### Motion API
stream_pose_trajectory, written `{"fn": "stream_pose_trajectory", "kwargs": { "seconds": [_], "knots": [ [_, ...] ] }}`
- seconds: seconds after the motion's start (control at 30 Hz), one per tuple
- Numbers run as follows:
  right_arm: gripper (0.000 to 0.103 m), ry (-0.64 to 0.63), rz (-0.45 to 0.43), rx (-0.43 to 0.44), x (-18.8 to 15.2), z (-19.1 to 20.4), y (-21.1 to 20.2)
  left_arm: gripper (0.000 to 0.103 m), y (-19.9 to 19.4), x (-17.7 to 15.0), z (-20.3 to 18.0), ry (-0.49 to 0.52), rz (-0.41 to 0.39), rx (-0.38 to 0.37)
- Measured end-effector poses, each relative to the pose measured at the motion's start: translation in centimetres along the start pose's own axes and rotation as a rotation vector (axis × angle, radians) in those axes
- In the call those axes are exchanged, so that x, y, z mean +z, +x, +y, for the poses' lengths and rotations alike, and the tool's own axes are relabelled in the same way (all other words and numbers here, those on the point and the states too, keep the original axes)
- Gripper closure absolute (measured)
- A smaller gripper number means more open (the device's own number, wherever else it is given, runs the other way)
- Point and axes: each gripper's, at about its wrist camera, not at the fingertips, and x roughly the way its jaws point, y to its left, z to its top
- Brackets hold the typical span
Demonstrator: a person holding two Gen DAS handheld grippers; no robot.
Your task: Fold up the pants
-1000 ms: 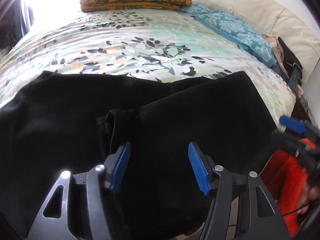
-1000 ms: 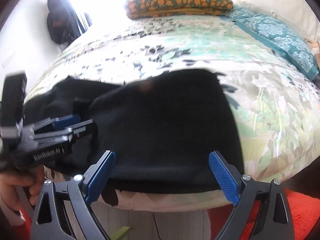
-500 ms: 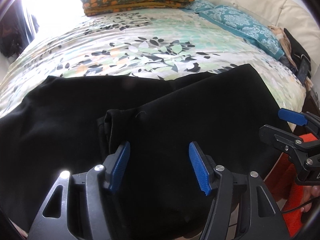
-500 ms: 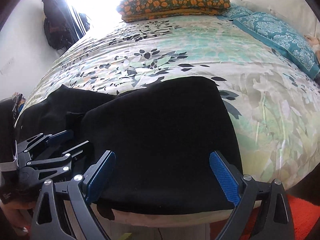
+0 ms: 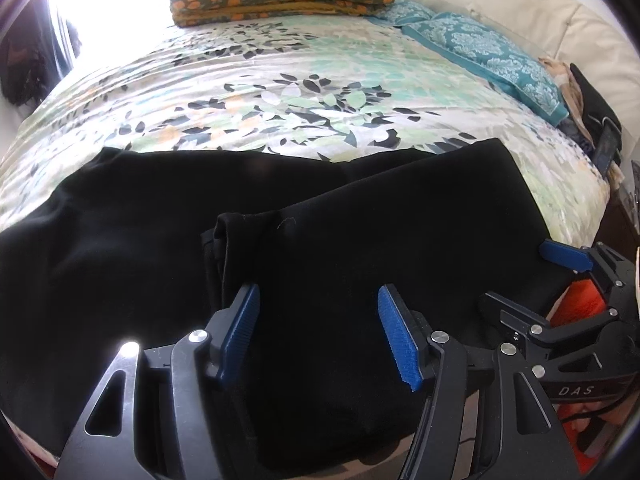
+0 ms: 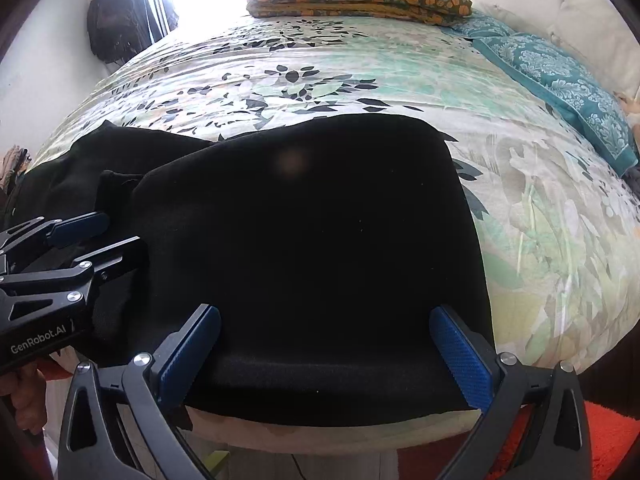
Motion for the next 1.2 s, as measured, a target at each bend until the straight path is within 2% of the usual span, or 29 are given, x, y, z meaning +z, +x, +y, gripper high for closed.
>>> {"fn": "stream_pose_trajectory", "kwargs": {
  "seconds": [0.07,0.17,0.3,0.37,0.43,0.53,0.63,0.7,0.8,0.83,0.9,0.97,1.07,1.13,1.2],
  "knots": [
    [0.001,0.012,-0.028,0.004,0.3,-0.2,-1.0,0.039,-1.6,-0.5,1.1,-0.015,-0.017,-0.011],
    [0.001,0.019,-0.135,0.011,0.6,-0.3,-3.6,0.038,-4.0,-1.5,4.0,-0.044,-0.032,0.002],
    [0.000,-0.028,-0.228,0.054,0.9,1.0,-5.7,0.037,-7.0,-2.8,9.8,-0.160,-0.051,0.055],
    [0.000,-0.057,-0.217,0.097,1.2,2.5,-5.3,0.035,-8.1,-3.5,12.8,-0.247,-0.060,0.084],
    [0.000,-0.059,-0.166,0.143,1.6,4.5,-4.3,0.035,-8.6,-4.2,15.3,-0.332,-0.063,0.106],
    [0.000,-0.092,-0.146,0.184,2.1,7.9,-3.3,0.035,-9.0,-4.9,17.6,-0.403,-0.065,0.135],
    [0.000,-0.206,-0.090,0.179,1.8,11.6,-1.4,0.034,-9.4,-5.1,19.0,-0.433,-0.072,0.158],
    [0.000,-0.288,-0.014,0.111,0.7,13.2,0.8,0.034,-9.8,-5.4,20.5,-0.470,-0.068,0.170],
    [0.000,-0.248,-0.052,0.120,0.7,12.1,0.3,0.034,-12.0,-5.6,25.0,-0.559,-0.119,0.195],
    [0.000,-0.229,-0.060,0.115,0.9,11.6,-0.2,0.028,-13.1,-5.8,27.1,-0.607,-0.148,0.214],
    [0.000,-0.207,-0.112,0.118,1.0,10.6,-1.8,0.023,-15.2,-6.6,32.0,-0.730,-0.198,0.245],
    [0.000,-0.202,-0.151,0.120,0.6,9.8,-3.2,0.020,-16.1,-7.9,36.8,-0.846,-0.209,0.204],
    [0.000,-0.195,-0.161,0.127,-0.1,9.0,-4.1,0.020,-14.4,-9.6,42.2,-0.954,-0.119,0.066],
    [0.000,-0.187,-0.150,0.133,-0.2,8.9,-4.1,0.020,-13.1,-10.8,43.8,-0.988,-0.081,0.017],
    [0.000,-0.189,-0.151,0.130,-0.2,9.2,-4.1,0.020,-11.7,-11.6,44.2,-0.981,-0.038,0.010]
  ]
}}
